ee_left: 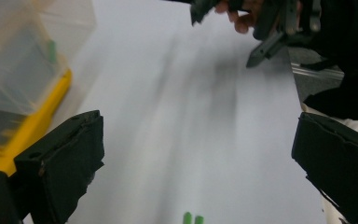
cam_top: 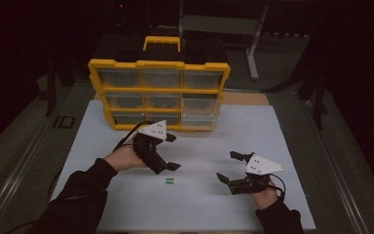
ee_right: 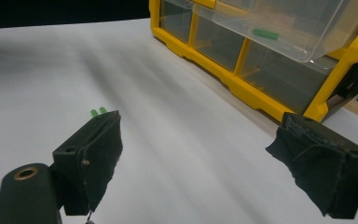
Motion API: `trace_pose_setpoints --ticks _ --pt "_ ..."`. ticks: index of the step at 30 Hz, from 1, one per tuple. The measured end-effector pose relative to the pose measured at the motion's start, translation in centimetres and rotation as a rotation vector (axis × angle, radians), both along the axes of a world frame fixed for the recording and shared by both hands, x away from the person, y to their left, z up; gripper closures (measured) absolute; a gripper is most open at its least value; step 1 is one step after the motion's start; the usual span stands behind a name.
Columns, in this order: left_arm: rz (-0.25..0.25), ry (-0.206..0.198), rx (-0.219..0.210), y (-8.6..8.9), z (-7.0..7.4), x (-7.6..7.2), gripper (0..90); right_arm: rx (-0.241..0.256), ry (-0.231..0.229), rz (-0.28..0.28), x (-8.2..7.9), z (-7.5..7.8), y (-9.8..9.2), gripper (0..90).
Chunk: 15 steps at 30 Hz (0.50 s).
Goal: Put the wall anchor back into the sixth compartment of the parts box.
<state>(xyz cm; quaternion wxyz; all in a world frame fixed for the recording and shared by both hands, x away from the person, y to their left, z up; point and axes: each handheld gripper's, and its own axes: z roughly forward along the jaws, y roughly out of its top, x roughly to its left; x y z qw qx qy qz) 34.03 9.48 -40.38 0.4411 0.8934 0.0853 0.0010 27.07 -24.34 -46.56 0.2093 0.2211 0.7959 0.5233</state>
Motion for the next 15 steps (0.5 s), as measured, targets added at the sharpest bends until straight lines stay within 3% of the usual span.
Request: trace_pose_setpoints --ticks 8,15 --pt "0.006 0.034 0.019 0.4 -3.3 -0.6 1.6 -0.003 0.006 0.001 0.0 -0.1 0.1 14.1" --pt "0.015 0.063 0.006 1.1 -5.7 -0.9 6.8 -0.003 0.004 0.006 0.0 0.0 0.2 14.1"
